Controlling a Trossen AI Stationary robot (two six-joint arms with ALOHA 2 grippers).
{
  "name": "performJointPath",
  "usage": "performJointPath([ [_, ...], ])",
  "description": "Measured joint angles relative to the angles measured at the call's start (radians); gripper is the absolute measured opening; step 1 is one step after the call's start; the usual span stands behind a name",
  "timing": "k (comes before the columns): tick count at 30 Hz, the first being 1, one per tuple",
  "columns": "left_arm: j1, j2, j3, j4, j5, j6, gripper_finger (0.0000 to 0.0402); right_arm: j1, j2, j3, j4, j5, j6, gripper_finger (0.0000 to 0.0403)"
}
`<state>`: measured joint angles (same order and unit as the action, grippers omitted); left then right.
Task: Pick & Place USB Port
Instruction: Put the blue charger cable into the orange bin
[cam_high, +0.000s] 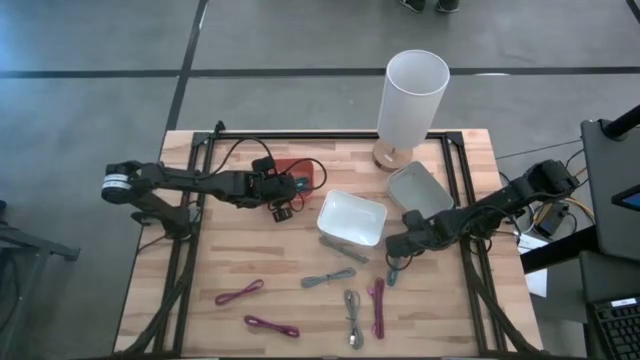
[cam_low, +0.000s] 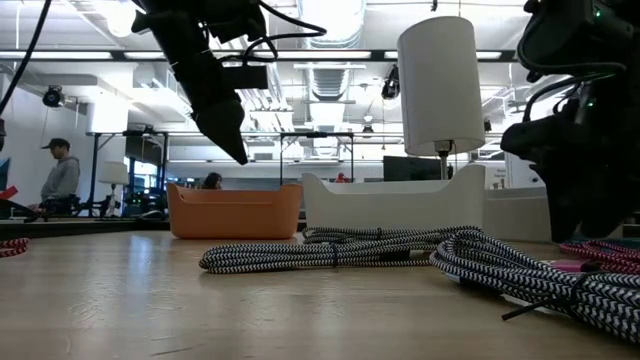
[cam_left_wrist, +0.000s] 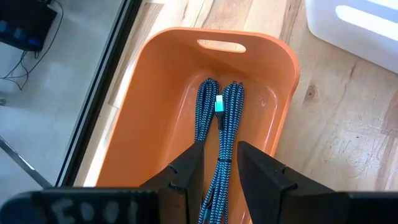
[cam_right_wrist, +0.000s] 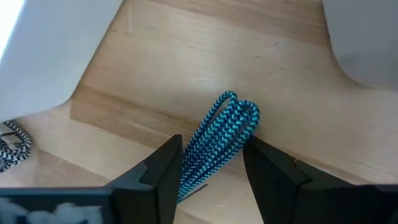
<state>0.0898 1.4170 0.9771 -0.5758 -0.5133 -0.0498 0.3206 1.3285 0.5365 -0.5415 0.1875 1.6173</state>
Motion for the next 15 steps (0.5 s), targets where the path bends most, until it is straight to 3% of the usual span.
performJointPath([
  [15, 0.0, 0.0, 0.0, 0.0, 0.0, -0.006, 0.0108, 0.0, 0.002, -0.006, 0.041, -0.005, -0.007, 0.0049],
])
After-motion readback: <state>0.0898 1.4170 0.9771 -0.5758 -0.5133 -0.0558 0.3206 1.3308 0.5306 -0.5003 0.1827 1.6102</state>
